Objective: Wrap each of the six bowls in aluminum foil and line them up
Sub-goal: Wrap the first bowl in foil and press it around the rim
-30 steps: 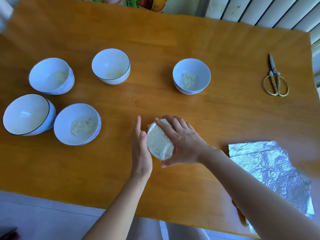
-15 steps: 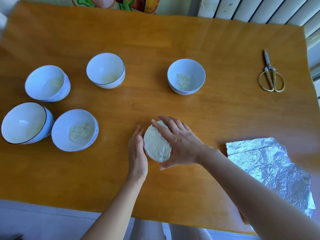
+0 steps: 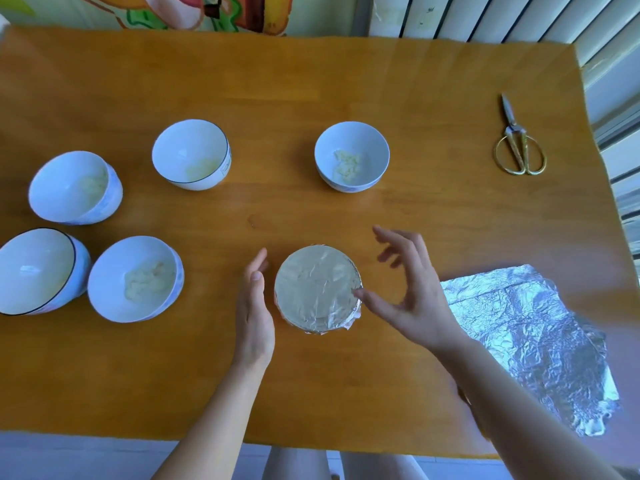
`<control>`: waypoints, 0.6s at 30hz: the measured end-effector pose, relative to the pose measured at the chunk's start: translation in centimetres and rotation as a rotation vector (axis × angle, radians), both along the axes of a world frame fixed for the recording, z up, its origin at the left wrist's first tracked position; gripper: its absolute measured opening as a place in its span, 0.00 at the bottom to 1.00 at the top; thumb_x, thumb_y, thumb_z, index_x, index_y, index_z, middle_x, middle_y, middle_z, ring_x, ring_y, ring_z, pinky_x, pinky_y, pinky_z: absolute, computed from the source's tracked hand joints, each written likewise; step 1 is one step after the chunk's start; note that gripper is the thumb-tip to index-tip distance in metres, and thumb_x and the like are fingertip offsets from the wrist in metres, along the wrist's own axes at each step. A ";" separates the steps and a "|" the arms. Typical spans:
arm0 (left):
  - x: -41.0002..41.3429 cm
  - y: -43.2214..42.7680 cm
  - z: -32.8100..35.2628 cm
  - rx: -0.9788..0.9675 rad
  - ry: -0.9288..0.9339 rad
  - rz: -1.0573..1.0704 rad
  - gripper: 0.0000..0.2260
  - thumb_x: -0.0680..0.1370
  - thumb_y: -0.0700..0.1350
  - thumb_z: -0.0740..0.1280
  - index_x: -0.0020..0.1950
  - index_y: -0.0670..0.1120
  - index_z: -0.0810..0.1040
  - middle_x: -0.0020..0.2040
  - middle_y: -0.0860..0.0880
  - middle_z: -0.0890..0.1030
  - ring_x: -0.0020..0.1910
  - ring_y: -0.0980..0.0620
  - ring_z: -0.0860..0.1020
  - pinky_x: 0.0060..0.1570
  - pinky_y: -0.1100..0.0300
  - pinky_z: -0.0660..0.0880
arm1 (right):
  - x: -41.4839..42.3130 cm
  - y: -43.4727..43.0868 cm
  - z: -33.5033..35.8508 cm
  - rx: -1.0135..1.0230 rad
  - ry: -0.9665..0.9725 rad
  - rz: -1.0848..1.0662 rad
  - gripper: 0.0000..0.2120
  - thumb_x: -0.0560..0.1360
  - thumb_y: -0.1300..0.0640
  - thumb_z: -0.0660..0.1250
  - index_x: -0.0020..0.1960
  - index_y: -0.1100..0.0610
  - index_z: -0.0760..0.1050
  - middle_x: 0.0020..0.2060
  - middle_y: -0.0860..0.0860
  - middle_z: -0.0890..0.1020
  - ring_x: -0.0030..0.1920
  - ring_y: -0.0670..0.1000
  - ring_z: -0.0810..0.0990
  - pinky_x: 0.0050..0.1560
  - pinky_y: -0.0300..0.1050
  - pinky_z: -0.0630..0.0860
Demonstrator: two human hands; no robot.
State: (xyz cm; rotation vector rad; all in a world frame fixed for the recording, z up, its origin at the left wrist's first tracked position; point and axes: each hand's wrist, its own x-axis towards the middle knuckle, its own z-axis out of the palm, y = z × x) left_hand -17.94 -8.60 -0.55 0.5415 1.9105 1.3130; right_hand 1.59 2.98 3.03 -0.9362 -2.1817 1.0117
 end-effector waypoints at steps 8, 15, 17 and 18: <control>0.3 1.4 2.4 0.107 0.212 -0.246 0.25 0.79 0.57 0.58 0.75 0.49 0.68 0.76 0.56 0.65 0.75 0.62 0.61 0.74 0.55 0.63 | 1.8 -5.8 -3.8 -0.263 -0.057 -0.111 0.21 0.68 0.53 0.76 0.52 0.48 0.67 0.42 0.42 0.76 0.36 0.47 0.76 0.37 0.35 0.70; 0.3 2.8 4.3 -0.194 0.993 -1.148 0.62 0.61 0.69 0.76 0.79 0.61 0.35 0.76 0.50 0.25 0.75 0.44 0.26 0.73 0.31 0.40 | 0.9 -6.1 -5.1 -0.264 -0.062 -0.130 0.16 0.68 0.55 0.77 0.50 0.52 0.72 0.45 0.39 0.78 0.39 0.46 0.77 0.40 0.34 0.71; -0.1 3.2 4.4 -0.234 1.056 -1.210 0.62 0.61 0.69 0.76 0.78 0.61 0.33 0.76 0.50 0.24 0.75 0.43 0.25 0.72 0.28 0.39 | 0.9 -5.8 -5.0 -0.248 -0.066 -0.136 0.16 0.68 0.55 0.77 0.50 0.50 0.73 0.45 0.39 0.77 0.40 0.47 0.77 0.40 0.33 0.70; -0.3 3.4 4.4 -0.258 1.078 -1.235 0.62 0.61 0.69 0.75 0.78 0.61 0.32 0.76 0.50 0.23 0.74 0.43 0.24 0.71 0.28 0.38 | 0.9 -5.8 -5.0 -0.245 -0.067 -0.135 0.16 0.68 0.55 0.78 0.49 0.49 0.73 0.45 0.39 0.77 0.40 0.47 0.77 0.40 0.32 0.70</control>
